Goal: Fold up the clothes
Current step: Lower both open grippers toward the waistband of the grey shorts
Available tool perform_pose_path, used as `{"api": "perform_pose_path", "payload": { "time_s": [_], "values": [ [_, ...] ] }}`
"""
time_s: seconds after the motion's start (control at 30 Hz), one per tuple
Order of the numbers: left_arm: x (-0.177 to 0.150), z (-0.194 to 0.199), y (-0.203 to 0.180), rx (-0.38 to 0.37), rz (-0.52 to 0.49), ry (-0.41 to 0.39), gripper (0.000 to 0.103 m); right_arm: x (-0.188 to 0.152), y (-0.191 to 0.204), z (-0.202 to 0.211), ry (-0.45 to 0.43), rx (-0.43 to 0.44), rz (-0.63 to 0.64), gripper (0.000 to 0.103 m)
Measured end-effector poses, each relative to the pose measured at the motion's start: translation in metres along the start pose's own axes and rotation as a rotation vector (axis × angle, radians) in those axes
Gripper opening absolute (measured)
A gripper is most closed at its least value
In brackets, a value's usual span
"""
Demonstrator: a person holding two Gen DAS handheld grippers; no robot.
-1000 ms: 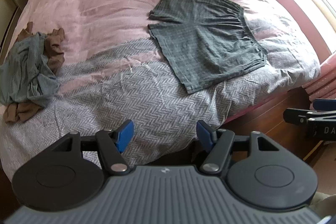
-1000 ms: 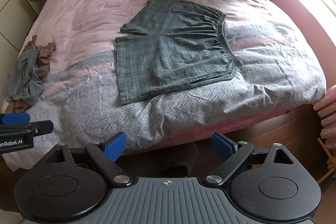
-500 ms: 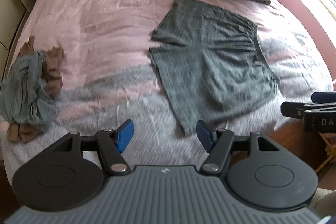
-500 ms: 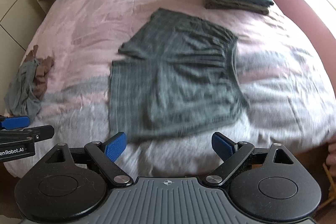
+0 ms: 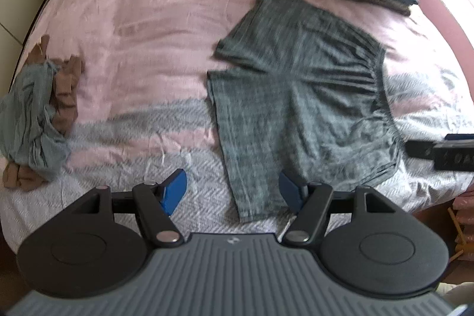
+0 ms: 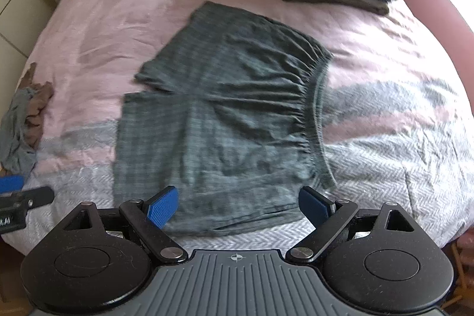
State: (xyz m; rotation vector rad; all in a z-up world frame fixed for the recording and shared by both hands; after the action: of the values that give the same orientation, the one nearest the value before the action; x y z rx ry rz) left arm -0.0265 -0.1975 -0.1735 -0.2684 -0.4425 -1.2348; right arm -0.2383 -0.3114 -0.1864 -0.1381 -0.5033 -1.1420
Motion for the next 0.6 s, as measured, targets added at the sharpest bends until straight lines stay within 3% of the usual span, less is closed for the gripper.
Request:
{"api": "perform_pose_path", "payload": {
  "time_s": [0.23,0.43,0.6],
  "values": [
    [0.004,-0.024,-0.007,-0.005,-0.046,0.041,0.065,-0.017,-0.034,-0.016,0.064,-0.056,-0.093,0.091],
    [0.009,-0.052,-0.010,-0.065,-0.079,0.051,0.065,-0.041,-0.055,-0.030,0.113,-0.110,-0.176,0.091],
    [0.018,-0.082,-0.008,-0.114,-0.149,0.044,0.065,-0.046,-0.069,-0.040,0.098,-0.164,-0.249,0.091]
  ]
}}
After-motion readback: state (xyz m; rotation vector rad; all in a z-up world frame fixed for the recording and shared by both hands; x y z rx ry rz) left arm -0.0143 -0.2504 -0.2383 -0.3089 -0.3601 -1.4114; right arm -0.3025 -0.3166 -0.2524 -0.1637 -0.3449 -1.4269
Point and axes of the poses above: each gripper's, at about its wrist camera, not at the fingertips, and z roughly against the way its jaws point, y to its left, x to its top, the point moved 6 cm from there along -z, roughly the way its jaws point, and after that the axes turned 10 degrees about -y, right-handed, at the moved point
